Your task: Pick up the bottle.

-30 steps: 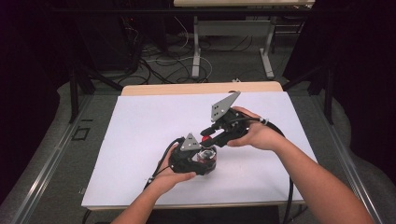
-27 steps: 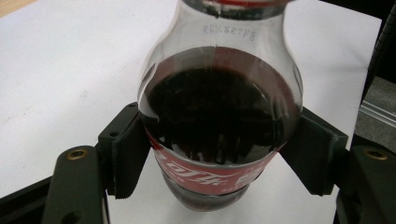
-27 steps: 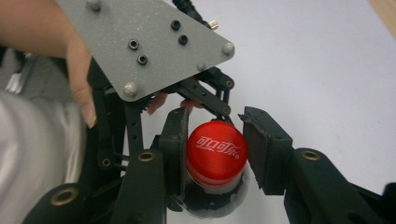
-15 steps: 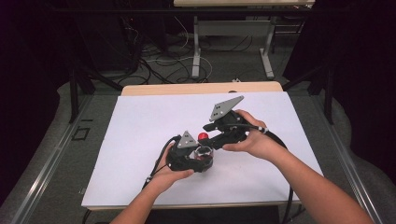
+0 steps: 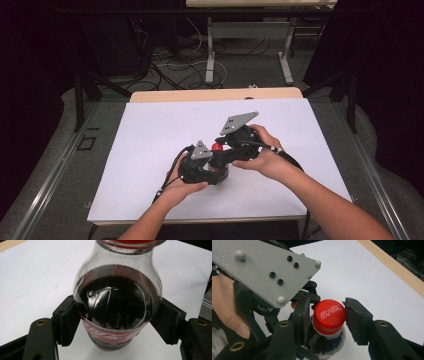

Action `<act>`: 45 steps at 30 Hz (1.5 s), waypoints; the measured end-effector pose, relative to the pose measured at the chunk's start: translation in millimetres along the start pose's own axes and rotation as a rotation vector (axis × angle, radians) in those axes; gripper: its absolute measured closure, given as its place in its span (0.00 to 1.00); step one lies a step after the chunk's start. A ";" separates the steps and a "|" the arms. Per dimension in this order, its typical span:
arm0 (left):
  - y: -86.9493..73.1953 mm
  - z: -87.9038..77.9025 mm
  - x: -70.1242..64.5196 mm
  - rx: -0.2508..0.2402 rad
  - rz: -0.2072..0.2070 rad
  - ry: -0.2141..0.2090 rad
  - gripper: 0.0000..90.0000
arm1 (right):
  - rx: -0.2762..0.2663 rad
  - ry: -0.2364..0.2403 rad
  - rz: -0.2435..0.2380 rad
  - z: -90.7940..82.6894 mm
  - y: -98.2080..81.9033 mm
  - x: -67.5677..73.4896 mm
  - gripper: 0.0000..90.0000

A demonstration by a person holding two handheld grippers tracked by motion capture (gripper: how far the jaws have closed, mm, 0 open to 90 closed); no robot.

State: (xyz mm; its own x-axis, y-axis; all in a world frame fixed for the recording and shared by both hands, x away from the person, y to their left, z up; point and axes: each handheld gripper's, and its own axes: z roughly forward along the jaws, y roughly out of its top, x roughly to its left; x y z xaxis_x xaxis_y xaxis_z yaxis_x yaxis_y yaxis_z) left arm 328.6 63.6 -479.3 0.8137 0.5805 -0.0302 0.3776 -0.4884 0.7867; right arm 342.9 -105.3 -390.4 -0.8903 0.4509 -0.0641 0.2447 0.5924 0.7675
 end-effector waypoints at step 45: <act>-0.8 -3.2 5.7 0.003 -0.020 0.013 0.33 | -0.015 0.029 -0.064 -3.0 -3.6 -6.3 0.55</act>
State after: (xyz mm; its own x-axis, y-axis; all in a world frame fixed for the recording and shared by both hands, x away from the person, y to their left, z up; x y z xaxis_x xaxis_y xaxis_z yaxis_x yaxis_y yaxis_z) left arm 331.6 69.3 -478.1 0.7999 0.5989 -0.0376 0.3952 -0.4787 0.7840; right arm 346.5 -112.3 -390.9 -0.9146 0.3930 -0.0951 0.1815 0.6092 0.7720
